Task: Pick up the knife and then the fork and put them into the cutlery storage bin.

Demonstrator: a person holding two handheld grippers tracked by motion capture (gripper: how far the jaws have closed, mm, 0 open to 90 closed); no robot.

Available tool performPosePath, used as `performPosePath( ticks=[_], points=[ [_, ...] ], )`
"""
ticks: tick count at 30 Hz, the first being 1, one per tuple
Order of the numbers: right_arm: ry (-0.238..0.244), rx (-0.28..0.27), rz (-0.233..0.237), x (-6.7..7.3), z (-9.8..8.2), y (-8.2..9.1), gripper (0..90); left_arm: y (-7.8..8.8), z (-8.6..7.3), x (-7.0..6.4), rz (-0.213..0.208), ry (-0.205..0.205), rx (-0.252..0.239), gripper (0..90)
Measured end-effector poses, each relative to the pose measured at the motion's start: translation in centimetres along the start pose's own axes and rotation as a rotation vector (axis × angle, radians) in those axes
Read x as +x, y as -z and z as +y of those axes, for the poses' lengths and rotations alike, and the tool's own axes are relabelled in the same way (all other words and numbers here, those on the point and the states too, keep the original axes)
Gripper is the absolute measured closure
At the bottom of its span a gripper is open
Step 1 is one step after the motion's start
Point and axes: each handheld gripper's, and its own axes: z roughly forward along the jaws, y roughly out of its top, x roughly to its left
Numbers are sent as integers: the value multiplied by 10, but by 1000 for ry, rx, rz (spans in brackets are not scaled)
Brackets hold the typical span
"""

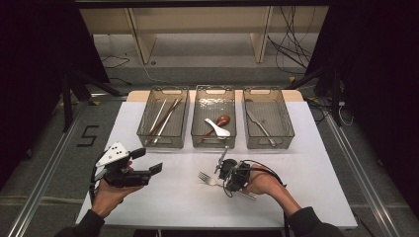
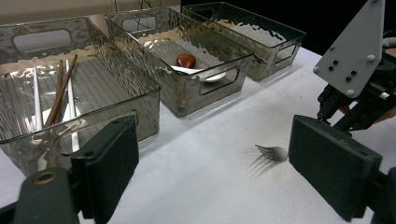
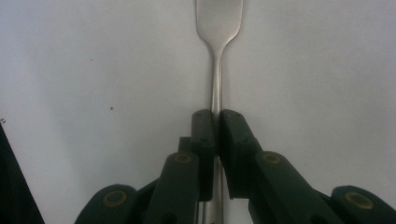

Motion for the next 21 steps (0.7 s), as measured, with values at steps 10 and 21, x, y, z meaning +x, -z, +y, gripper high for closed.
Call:
performPosePath(
  ticks=[10, 21],
  points=[
    [-38, -96, -7, -8, -4, 16, 849, 0, 0, 0, 2, -1, -2, 158],
    [-161, -283, 11, -29, -20, 59, 849, 1, 0, 1, 4, -1, 1, 158]
  ],
)
